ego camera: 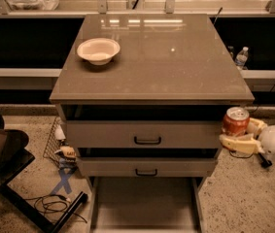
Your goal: Place coke can into bottom drawer
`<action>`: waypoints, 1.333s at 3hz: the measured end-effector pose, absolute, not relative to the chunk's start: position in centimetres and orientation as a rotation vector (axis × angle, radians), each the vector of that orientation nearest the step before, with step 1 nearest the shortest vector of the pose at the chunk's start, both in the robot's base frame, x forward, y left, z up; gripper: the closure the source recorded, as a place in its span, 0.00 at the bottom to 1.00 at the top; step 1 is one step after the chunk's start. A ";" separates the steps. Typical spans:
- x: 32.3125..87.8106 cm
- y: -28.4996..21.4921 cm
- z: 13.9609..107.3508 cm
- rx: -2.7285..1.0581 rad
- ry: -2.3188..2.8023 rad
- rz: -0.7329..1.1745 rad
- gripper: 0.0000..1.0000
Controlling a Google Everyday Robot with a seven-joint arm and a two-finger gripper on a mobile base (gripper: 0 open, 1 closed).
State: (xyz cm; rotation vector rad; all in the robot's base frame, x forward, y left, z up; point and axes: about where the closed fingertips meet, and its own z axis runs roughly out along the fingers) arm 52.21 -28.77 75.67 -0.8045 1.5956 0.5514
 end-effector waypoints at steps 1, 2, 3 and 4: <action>48.8 -30.9 71.1 -0.828 1.562 0.648 1.00; 48.1 -30.2 70.8 -0.853 1.549 0.689 1.00; 48.1 -30.1 70.8 -0.853 1.549 0.689 1.00; 47.6 -27.5 67.4 -0.871 1.505 0.748 1.00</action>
Offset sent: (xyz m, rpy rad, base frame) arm -0.0302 -0.0190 -0.0410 0.0437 0.0108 0.0668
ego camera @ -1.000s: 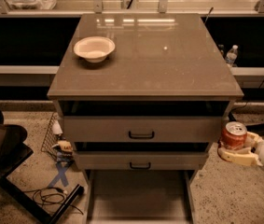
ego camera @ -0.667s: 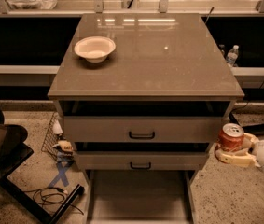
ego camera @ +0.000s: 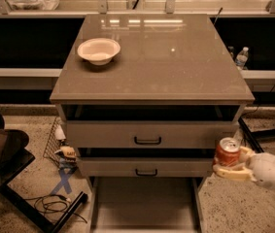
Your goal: Place coke can into bottom drawer
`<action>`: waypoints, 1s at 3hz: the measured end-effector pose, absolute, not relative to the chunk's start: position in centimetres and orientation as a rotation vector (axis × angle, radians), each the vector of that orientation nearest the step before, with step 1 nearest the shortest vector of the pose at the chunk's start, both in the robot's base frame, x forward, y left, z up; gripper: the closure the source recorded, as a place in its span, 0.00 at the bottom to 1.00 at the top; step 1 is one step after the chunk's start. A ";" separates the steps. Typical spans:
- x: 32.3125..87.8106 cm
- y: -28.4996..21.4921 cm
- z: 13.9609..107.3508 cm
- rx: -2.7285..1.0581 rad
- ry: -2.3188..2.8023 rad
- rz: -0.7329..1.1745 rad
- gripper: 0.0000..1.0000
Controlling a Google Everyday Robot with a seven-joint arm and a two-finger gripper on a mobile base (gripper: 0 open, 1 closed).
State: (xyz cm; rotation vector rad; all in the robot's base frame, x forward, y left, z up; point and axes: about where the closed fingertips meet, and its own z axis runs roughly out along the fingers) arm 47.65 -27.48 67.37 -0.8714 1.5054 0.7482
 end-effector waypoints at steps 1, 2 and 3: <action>45.7 -22.6 60.9 -0.943 1.433 0.840 1.00; 44.1 -18.2 53.8 -1.012 1.413 0.879 1.00; 43.3 -15.0 47.5 -1.014 1.439 0.885 1.00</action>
Offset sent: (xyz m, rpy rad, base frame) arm -0.0522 0.1392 -0.2256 -0.0200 -0.0169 0.2421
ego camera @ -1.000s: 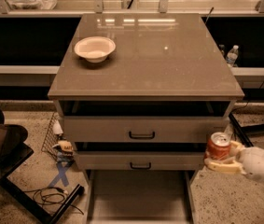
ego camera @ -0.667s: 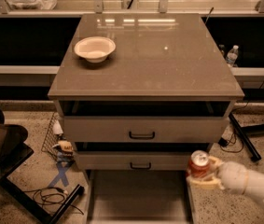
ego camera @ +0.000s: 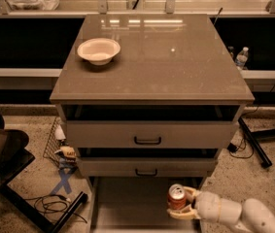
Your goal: Place coke can into bottom drawer
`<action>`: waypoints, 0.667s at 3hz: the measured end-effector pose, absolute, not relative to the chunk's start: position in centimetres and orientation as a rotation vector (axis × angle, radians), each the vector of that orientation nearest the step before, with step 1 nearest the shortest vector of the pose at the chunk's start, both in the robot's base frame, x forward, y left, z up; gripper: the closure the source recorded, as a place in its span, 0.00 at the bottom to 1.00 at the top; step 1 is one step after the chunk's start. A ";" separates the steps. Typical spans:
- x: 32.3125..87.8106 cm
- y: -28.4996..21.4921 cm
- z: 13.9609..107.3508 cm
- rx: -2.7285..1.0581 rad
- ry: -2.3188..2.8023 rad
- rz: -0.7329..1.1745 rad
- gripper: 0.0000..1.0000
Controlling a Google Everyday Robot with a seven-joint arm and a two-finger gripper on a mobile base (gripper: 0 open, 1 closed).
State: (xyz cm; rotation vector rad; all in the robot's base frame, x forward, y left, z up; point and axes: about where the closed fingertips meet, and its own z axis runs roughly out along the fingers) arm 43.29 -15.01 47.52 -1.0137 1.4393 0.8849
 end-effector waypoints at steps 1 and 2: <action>43.1 -12.0 41.5 -0.974 1.498 0.842 1.00; 43.6 -11.6 39.9 -0.948 1.526 0.815 1.00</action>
Offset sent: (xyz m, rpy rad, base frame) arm -0.0016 0.0322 -0.0656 -0.0265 0.0293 -0.0678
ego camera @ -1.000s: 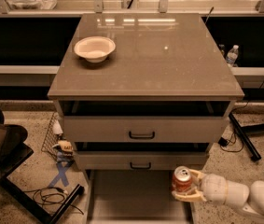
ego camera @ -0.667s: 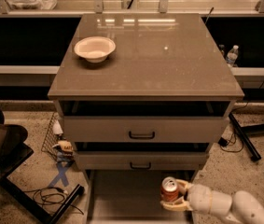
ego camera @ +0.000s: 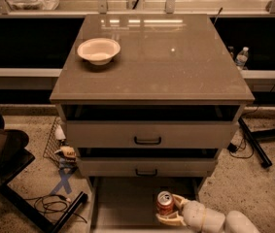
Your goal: Place coke can into bottom drawer
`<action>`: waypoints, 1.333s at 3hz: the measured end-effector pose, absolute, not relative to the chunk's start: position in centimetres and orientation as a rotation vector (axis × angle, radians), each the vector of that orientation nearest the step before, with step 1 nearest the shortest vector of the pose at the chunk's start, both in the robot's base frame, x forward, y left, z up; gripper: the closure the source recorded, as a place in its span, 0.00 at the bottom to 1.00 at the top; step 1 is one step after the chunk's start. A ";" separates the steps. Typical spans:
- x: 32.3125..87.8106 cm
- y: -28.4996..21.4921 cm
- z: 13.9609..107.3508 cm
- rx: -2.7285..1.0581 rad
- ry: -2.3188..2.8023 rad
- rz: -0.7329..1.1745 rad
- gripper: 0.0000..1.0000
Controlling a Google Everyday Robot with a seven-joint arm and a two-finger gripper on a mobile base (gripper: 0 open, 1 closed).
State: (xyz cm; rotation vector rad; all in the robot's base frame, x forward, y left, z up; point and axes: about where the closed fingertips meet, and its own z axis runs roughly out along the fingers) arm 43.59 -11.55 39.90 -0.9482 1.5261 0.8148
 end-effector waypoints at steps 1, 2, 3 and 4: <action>43.6 -11.5 39.9 -0.948 1.526 0.815 1.00; 44.2 -10.3 38.3 -0.923 1.515 0.855 1.00; 45.7 -7.0 32.9 -0.939 1.499 0.934 1.00; 47.3 -4.3 28.9 -0.941 1.476 0.990 1.00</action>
Offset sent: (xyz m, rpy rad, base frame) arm 0.0172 0.0300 -0.0438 0.0986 0.0389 0.0133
